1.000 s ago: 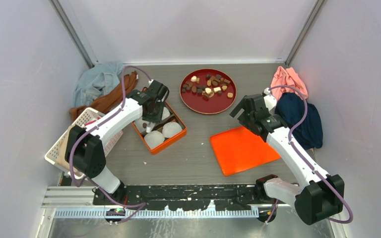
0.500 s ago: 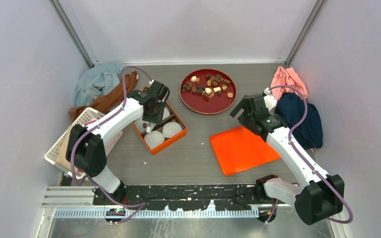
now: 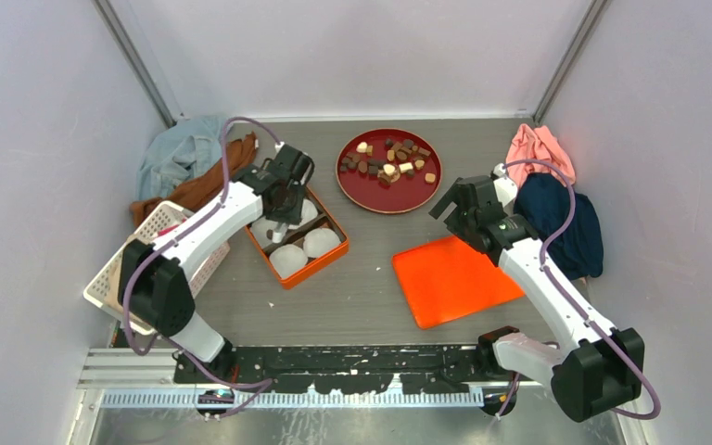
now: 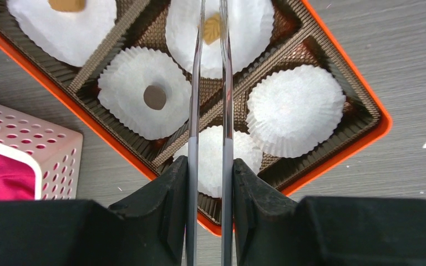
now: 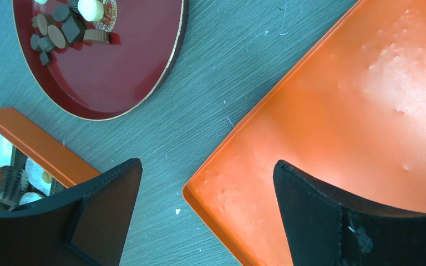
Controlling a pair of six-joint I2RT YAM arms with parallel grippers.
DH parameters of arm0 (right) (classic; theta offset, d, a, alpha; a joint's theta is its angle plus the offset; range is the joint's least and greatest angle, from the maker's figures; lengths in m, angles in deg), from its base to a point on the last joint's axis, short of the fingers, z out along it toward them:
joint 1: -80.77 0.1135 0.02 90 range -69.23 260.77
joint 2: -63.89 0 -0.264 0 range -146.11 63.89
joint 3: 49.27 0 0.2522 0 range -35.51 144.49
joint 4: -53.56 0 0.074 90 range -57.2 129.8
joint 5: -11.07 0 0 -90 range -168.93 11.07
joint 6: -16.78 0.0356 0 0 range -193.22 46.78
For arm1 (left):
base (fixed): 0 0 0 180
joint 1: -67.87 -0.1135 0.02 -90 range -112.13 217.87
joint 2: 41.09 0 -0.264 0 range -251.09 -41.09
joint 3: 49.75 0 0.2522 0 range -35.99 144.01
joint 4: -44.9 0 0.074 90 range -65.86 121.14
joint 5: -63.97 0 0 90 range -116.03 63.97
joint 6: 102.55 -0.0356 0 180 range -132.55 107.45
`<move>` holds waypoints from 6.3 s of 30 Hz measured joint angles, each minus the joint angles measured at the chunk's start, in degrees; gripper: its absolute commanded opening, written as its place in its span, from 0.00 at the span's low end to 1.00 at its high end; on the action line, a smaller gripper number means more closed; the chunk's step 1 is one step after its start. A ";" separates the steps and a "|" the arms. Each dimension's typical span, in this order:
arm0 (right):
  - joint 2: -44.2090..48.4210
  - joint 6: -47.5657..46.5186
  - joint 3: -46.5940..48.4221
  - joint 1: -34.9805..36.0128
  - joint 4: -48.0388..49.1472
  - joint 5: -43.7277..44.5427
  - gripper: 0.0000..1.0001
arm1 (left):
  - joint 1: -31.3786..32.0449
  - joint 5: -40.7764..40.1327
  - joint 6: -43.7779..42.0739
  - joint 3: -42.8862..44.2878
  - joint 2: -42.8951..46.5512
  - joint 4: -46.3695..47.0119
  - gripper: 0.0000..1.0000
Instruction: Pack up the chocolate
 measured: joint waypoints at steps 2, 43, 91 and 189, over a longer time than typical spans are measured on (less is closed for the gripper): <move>0.09 0.00 0.00 0.00 0.00 -0.09 0.93 | 0.00 -0.20 -0.02 1.05 1.51 -0.15 0.29; 5.46 -0.02 -0.02 0.00 -4.52 2.49 0.94 | 10.84 9.07 -0.33 36.96 -31.41 4.09 0.40; 3.96 -0.02 -0.20 0.00 -4.28 2.36 0.94 | 10.84 4.83 -2.01 50.45 -43.39 -2.45 0.00; -2.78 -0.04 -0.17 0.00 1.44 -3.10 0.93 | 10.71 1.97 17.77 -11.37 13.75 -15.98 0.29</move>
